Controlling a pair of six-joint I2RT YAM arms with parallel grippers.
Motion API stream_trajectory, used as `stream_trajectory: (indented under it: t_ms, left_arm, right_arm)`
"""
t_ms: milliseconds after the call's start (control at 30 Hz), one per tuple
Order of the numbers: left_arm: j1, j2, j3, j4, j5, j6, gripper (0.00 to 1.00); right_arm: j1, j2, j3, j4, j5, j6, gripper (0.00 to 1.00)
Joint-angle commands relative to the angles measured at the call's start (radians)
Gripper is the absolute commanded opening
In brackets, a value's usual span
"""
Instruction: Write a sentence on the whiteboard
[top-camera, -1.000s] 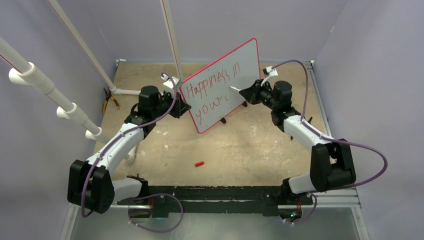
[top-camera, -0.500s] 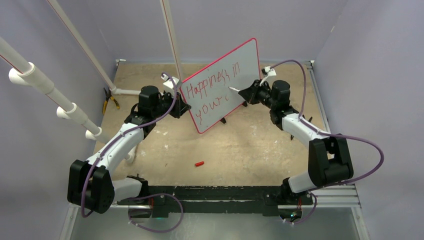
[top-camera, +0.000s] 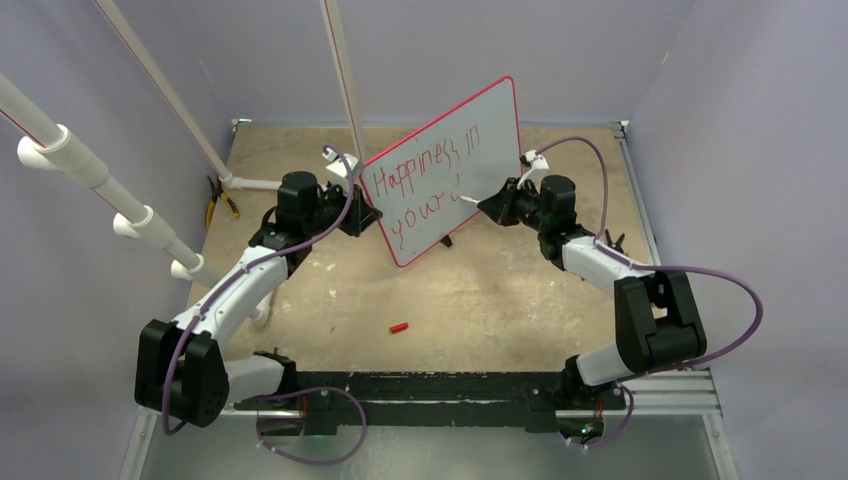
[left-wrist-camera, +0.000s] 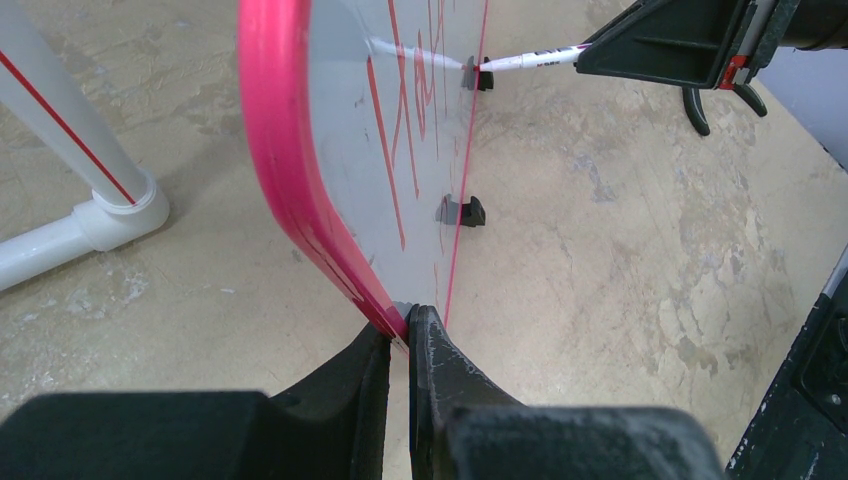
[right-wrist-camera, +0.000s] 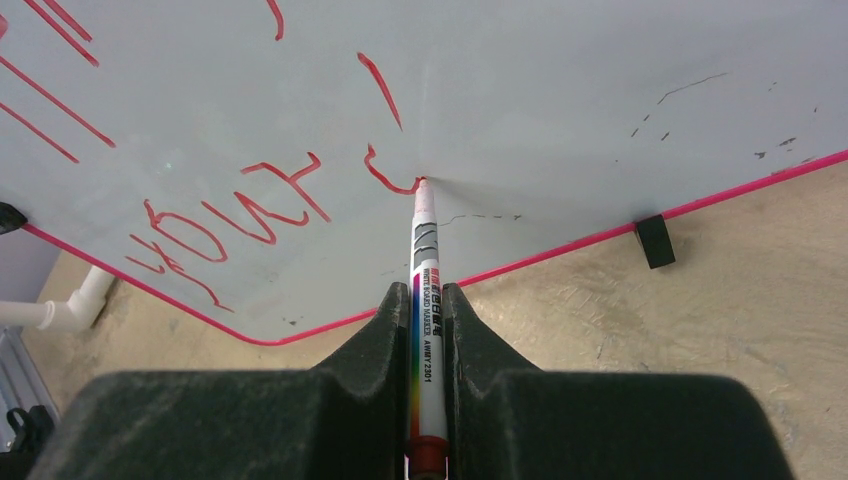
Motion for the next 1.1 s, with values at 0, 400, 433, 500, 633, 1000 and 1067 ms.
stream_trajectory:
  t_ms: [0,400,433,500,633,1000,1067]
  left_arm:
    - [-0.021,0.015,0.009,-0.034,0.015,0.034,0.0]
    - [-0.021,0.013,0.012,-0.035,0.014,0.035,0.0]
    - [-0.021,0.014,0.011,-0.035,0.014,0.036,0.0]
    - [-0.021,0.013,0.011,-0.035,0.014,0.035,0.0]
    - [-0.021,0.013,0.012,-0.035,0.014,0.037,0.0]
    - [-0.021,0.014,0.011,-0.035,0.014,0.035,0.0]
    - [-0.021,0.013,0.011,-0.035,0.014,0.036,0.0]
  right_arm:
    - [0.004,0.007,0.016,0.035,0.003,0.0,0.0]
    - [0.003,0.004,0.083,0.03,0.001,0.003,0.0]
    - [0.003,0.001,0.087,0.027,0.001,0.003,0.0]
    - [0.004,-0.007,0.095,0.023,0.002,0.003,0.0]
    - [0.004,-0.014,0.104,0.019,0.004,0.002,0.0]
    - [0.004,-0.022,0.109,0.025,0.017,0.006,0.0]
    - [0.005,-0.023,0.109,0.025,0.02,0.009,0.0]
